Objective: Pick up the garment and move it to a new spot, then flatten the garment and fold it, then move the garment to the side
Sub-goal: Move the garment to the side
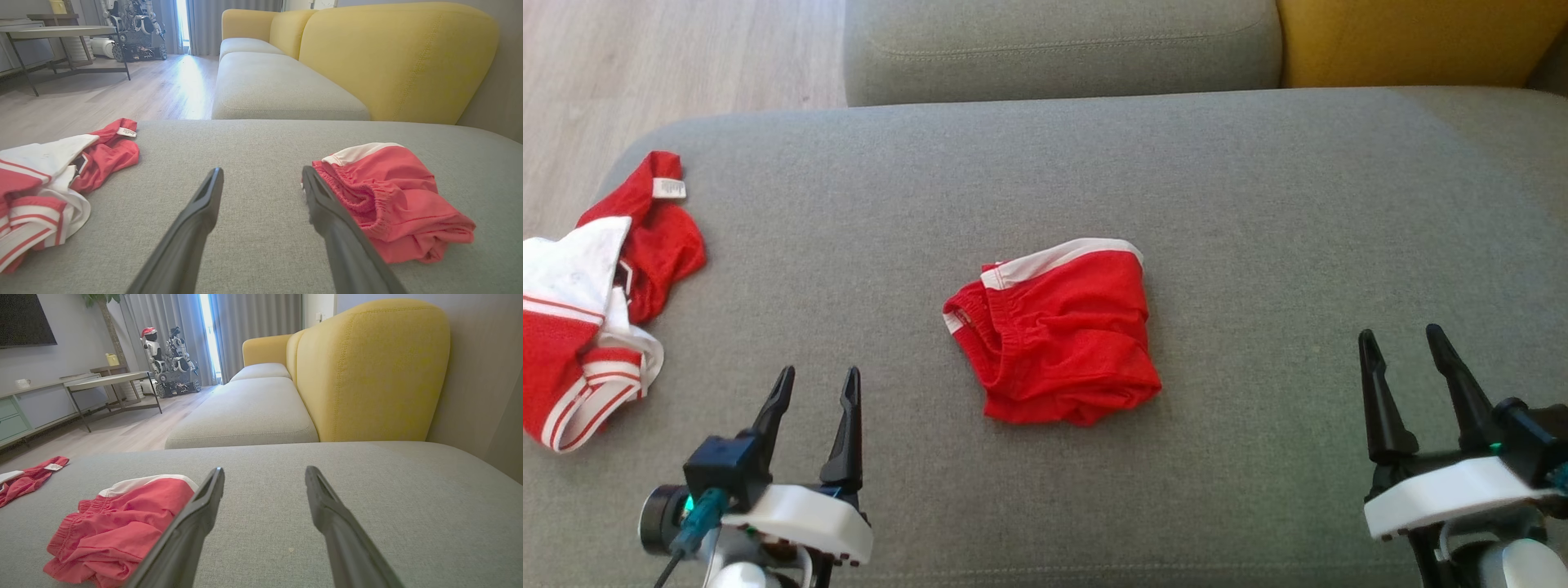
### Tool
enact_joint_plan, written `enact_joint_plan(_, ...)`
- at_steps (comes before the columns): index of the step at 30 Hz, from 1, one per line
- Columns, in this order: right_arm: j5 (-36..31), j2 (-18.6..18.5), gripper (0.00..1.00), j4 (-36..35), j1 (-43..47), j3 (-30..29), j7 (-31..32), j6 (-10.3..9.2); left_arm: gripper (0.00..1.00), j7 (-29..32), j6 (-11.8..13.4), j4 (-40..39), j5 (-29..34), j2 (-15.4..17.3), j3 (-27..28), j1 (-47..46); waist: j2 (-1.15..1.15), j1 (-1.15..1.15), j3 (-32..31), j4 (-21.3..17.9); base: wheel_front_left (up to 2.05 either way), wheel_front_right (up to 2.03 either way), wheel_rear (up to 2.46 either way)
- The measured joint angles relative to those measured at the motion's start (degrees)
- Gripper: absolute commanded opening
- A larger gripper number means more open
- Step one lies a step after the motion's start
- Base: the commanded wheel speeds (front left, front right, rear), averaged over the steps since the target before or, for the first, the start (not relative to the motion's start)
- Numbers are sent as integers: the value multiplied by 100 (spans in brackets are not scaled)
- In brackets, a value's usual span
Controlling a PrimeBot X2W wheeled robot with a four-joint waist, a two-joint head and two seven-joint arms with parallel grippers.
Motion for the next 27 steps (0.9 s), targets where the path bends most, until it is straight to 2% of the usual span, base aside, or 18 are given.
enact_joint_plan(11,-2,-1,100,10,-48,-246,27,0,100,-53,-23,-187,24,21,-94,-337,0,0,287,288,0,0,0)
enact_joint_plan(20,16,-202,100,543,-978,-22,170,0,100,-197,-152,-183,74,-153,-307,-899,0,0,742,936,0,0,0)
enact_joint_plan(27,55,-279,100,1351,-1335,416,495,0,100,-252,-257,-58,75,-361,-430,-1204,0,0,1047,1487,0,0,0)
